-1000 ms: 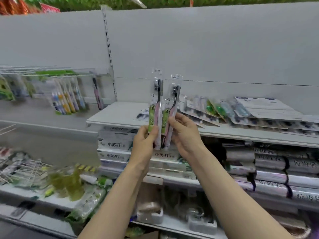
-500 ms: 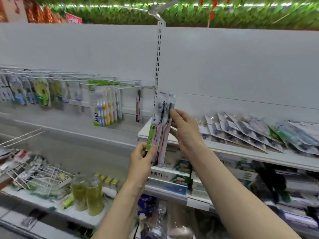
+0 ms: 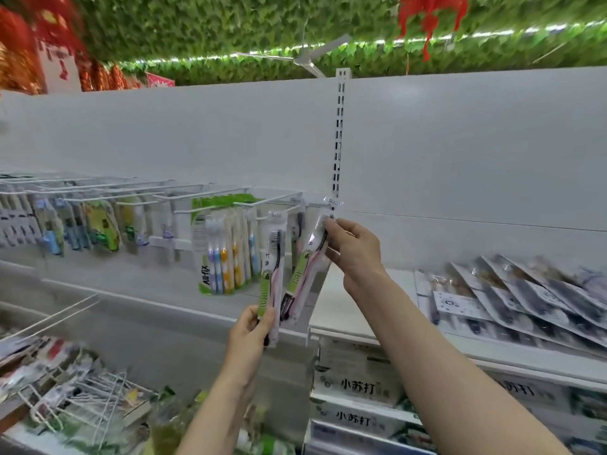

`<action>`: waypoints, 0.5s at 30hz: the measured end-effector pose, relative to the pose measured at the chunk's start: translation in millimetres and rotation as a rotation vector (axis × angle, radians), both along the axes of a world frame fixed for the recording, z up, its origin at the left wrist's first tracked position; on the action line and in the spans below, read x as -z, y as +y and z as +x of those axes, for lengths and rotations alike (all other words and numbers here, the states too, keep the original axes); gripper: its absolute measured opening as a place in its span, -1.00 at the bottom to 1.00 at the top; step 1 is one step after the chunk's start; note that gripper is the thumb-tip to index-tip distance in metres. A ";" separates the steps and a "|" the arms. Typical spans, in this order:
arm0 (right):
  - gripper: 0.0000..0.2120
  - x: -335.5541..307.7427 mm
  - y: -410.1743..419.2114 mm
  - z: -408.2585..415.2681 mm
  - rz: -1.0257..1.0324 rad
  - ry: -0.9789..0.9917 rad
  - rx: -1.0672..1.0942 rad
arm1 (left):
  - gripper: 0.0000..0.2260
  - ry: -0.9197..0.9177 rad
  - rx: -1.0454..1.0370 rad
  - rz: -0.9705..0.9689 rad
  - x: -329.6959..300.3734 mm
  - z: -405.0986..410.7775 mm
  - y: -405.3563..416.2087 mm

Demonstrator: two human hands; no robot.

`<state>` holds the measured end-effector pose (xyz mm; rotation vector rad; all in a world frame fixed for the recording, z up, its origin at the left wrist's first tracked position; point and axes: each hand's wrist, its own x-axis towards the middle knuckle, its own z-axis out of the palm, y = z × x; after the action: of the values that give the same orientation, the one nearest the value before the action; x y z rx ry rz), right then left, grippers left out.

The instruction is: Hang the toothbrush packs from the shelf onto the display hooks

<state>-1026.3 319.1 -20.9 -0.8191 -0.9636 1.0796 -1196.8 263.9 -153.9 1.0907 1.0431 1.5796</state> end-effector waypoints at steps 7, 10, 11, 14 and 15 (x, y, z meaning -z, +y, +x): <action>-0.86 14.2 54.6 -34.1 -0.078 -0.086 0.034 | -0.90 -0.086 0.104 -0.115 23.0 -26.5 39.5; -0.85 14.6 66.6 -40.8 -0.036 -0.146 0.090 | -0.90 -0.082 0.115 -0.148 27.4 -39.0 54.8; -0.83 14.2 69.6 -42.9 -0.026 -0.170 0.109 | -0.89 -0.082 0.124 -0.151 27.8 -42.7 59.3; -0.78 12.0 76.5 -48.7 -0.012 -0.240 0.157 | -0.89 -0.087 0.144 -0.140 24.7 -52.4 69.8; -0.78 11.6 78.5 -50.8 -0.009 -0.265 0.172 | -0.90 -0.088 0.152 -0.135 24.1 -56.1 72.1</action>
<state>-1077.1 397.6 -32.5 -1.0506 -1.0879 0.8412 -1252.9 336.0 -178.0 0.9769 0.9700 1.4027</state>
